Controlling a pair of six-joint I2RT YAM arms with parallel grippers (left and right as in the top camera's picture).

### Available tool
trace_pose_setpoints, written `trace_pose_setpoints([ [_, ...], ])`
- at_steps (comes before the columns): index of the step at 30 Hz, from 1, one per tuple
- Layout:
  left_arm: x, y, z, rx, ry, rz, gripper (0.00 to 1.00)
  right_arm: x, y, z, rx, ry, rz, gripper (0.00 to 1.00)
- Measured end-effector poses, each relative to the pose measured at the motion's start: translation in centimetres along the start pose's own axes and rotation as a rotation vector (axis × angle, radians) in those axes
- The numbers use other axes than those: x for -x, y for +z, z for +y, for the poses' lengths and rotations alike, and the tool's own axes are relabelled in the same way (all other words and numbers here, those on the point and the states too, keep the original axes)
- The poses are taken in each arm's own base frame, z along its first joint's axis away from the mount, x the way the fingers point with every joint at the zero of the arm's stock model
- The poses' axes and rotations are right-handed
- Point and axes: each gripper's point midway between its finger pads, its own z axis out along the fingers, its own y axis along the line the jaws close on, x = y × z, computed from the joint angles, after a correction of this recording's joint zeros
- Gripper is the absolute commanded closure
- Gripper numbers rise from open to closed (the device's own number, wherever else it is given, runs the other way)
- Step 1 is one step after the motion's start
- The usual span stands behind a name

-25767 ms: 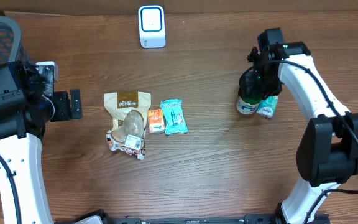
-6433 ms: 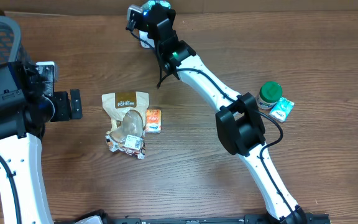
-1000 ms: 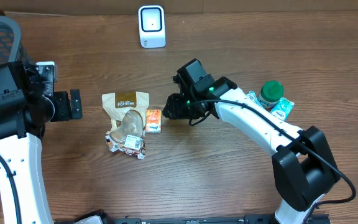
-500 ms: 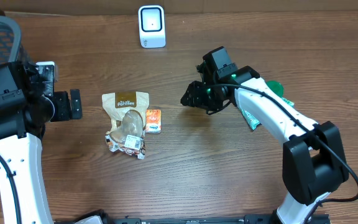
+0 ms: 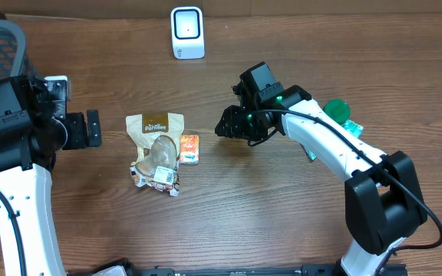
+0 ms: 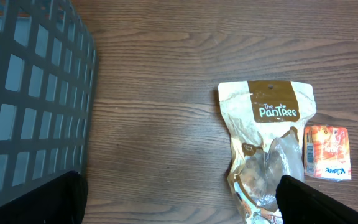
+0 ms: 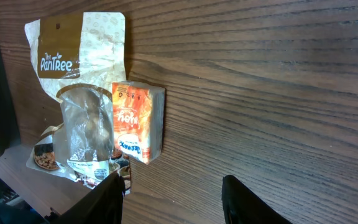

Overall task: Scan the item barcode
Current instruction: 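Lower the right gripper over the orange Kleenex box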

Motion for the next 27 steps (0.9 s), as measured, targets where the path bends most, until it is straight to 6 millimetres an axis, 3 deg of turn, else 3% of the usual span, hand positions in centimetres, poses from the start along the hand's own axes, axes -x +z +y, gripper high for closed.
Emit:
trace_pose_setpoints([
  [22,0.0,0.0,0.0,0.000,0.000,0.000,0.00,-0.4,0.3,0.5,-0.004,-0.008,0.004,0.52],
  [27,0.0,0.0,0.0,0.000,0.000,0.000,0.01,0.3,1.0,1.7,0.032,0.005,-0.041,0.52],
])
